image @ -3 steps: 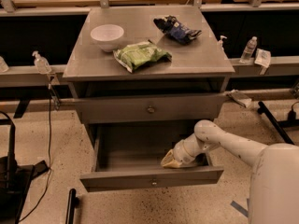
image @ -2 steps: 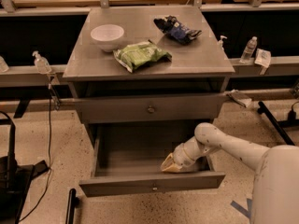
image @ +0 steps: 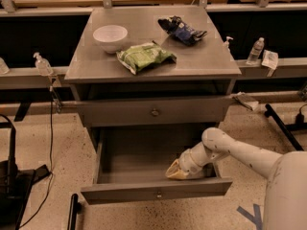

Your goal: Open middle drawer

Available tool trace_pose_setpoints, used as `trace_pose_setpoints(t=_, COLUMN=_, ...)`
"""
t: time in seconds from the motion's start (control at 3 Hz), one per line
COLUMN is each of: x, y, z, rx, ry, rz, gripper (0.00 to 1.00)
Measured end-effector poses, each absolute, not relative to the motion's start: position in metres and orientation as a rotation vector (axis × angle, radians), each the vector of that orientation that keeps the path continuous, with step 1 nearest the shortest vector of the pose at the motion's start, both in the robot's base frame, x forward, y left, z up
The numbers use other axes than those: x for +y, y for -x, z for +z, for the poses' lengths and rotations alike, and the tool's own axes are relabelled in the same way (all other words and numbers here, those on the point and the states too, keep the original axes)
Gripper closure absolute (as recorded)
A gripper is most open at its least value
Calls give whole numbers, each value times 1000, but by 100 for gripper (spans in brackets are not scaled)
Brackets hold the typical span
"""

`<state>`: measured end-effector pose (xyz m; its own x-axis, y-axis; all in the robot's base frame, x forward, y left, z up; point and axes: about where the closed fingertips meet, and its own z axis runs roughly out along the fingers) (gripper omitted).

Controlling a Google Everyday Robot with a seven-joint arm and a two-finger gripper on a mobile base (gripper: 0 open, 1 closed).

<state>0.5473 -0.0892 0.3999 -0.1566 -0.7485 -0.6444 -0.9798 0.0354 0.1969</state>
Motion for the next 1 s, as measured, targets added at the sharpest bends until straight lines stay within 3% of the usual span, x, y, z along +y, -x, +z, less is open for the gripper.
trace_pose_setpoints(t=1.0, x=-121, y=-608, z=427, rx=1942, ry=1674, rz=640, gripper=100)
